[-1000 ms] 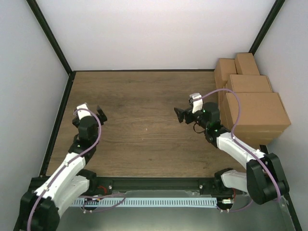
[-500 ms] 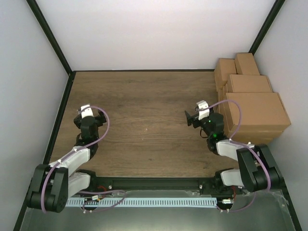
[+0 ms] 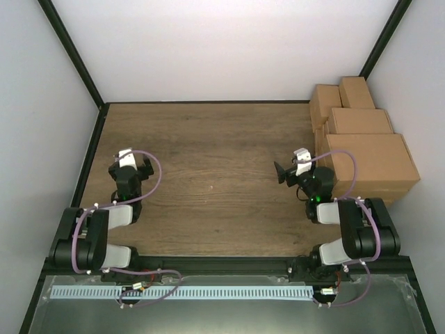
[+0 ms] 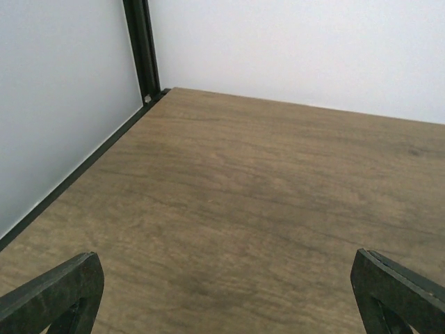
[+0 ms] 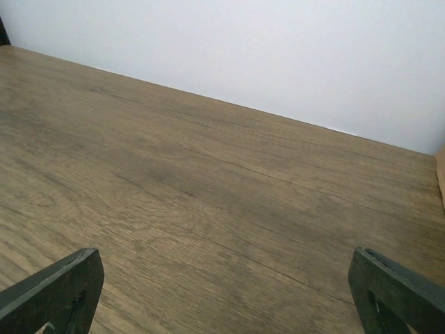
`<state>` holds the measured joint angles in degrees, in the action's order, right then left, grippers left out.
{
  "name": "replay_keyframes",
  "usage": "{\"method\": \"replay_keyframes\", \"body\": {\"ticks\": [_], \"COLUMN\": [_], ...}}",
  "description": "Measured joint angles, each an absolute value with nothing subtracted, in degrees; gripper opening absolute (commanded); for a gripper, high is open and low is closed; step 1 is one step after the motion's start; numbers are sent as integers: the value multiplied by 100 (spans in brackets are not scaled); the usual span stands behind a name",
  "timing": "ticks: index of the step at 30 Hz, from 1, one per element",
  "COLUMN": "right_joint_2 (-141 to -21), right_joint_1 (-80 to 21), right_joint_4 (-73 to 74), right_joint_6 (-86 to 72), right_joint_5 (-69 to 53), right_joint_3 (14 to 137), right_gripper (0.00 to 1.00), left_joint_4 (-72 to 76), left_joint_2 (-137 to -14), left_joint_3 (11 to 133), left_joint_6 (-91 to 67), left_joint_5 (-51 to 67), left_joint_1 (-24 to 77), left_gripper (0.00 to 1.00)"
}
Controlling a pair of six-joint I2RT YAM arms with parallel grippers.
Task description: Fold the paper box
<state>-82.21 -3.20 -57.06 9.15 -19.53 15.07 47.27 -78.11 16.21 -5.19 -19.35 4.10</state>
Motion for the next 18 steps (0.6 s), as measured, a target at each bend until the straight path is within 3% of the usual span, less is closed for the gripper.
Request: {"method": "replay_keyframes", "body": {"ticks": [9, 13, 18], "right_joint_2": [-8385, -8576, -8591], "right_joint_1": [-58, 344, 388], "right_joint_4": [-5791, -6058, -6202], "right_joint_6": [755, 456, 311], "right_joint_5": [-2471, -2596, -2689], "right_joint_3": [1590, 1590, 1588], "right_gripper": [100, 100, 100], "left_joint_4": [4829, 5822, 5970], "left_joint_2": [-8200, -8571, -8866], "left_joint_3": [2049, 1627, 1584], "left_joint_6": [-123, 51, 73], "left_joint_5": [-1573, -1409, -1273], "left_joint_1": [405, 364, 246], "left_gripper": [100, 100, 100]}}
